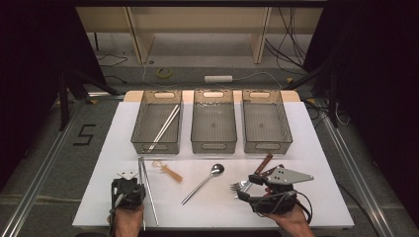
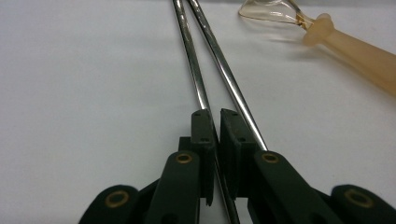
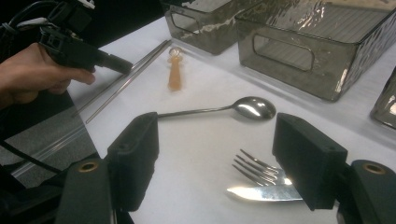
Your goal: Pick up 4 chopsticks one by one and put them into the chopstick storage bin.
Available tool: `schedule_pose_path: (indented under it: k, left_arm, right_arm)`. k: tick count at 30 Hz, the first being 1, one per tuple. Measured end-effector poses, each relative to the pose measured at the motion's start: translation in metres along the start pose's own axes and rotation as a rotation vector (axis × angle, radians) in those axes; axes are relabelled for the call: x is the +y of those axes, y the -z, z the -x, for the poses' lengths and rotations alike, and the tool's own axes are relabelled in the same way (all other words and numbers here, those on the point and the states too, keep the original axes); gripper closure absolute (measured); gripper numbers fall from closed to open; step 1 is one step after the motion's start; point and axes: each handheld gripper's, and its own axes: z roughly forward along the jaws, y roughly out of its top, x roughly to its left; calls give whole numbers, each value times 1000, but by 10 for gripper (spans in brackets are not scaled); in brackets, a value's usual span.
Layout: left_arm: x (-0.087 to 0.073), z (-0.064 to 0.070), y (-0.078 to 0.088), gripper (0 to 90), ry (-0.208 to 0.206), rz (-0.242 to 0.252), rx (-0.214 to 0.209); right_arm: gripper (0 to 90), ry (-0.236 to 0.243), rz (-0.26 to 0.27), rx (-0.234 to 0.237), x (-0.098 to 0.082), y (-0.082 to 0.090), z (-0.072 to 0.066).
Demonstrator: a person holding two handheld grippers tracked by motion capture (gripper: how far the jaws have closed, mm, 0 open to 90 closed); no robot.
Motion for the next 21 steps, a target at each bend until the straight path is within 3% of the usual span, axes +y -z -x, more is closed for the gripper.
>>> schedule_pose_path:
  k: [11,17,21]
  left_arm:
    - [-2,3,-1,831,-14,13,14]
    - [1,0,-2,846,3,8,-30]
    - [1,0,-2,849,2,13,-30]
  right_arm:
    - [324,0,-1,1,0,0,0]
    - [326,-3,1,1,0,0,0]
    - [326,-4,1,2,0,1,0]
